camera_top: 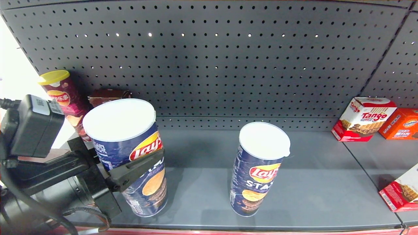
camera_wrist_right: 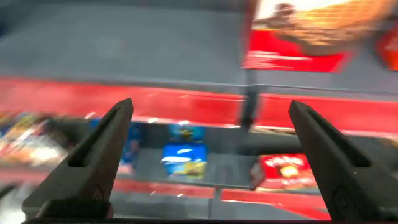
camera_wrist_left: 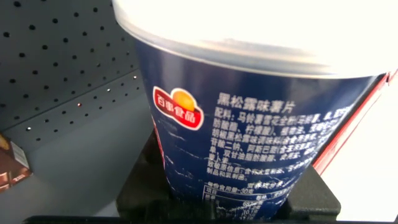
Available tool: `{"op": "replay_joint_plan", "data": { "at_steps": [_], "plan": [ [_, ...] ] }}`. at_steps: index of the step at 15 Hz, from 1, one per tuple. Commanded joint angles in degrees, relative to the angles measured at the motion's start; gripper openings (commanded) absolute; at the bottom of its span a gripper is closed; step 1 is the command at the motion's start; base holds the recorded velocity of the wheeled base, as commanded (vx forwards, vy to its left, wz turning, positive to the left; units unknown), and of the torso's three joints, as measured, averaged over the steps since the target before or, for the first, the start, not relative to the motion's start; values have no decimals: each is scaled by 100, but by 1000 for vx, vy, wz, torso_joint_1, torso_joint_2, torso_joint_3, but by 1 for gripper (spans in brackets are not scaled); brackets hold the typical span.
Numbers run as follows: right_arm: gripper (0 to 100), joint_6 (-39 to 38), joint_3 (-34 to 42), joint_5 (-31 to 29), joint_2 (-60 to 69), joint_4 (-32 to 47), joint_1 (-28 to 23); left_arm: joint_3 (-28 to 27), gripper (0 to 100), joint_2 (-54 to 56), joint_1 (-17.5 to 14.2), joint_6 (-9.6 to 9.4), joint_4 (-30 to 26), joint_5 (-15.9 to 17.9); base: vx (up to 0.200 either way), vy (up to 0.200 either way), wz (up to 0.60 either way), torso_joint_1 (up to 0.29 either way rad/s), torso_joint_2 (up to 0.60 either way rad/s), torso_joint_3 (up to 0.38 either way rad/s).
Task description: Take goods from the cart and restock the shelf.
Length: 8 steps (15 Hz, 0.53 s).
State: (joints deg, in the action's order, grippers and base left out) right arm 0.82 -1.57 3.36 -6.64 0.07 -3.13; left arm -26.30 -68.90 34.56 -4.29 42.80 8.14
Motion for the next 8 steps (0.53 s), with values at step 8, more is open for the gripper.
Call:
{"op": "replay_joint_plan", "data": {
  "at_steps": [8],
  "plan": [
    [100, -108, 157, 191, 76, -376, -188, -7, 0, -9, -20, -2, -9, 12, 0, 0, 0, 0, 0, 0]
  ]
}}
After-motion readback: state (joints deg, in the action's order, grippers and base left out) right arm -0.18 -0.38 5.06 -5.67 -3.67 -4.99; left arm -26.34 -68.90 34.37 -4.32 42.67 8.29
